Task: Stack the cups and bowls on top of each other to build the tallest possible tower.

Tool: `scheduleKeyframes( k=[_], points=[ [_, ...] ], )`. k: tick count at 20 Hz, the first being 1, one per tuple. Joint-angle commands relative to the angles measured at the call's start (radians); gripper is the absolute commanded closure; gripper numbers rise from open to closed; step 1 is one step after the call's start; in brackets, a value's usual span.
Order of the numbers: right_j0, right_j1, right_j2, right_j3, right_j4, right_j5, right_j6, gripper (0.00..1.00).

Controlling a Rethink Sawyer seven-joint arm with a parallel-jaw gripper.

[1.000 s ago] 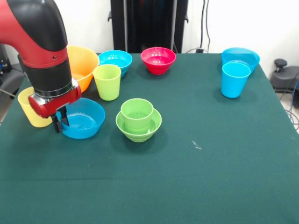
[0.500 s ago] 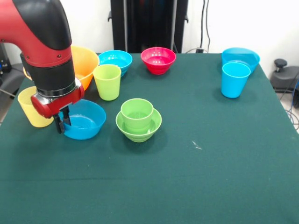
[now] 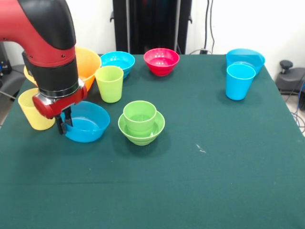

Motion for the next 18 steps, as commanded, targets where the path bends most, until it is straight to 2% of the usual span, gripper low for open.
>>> scheduleKeyframes(
  k=[1,13,18],
  points=[
    [0.069,-0.008,-0.072,-0.005,0.013,0.143,-0.142,1.0],
    [0.081,-0.017,-0.078,-0.027,0.047,0.21,-0.189,1.0],
    [0.066,-0.019,-0.072,-0.021,0.047,0.221,-0.206,1.0]
  ],
)
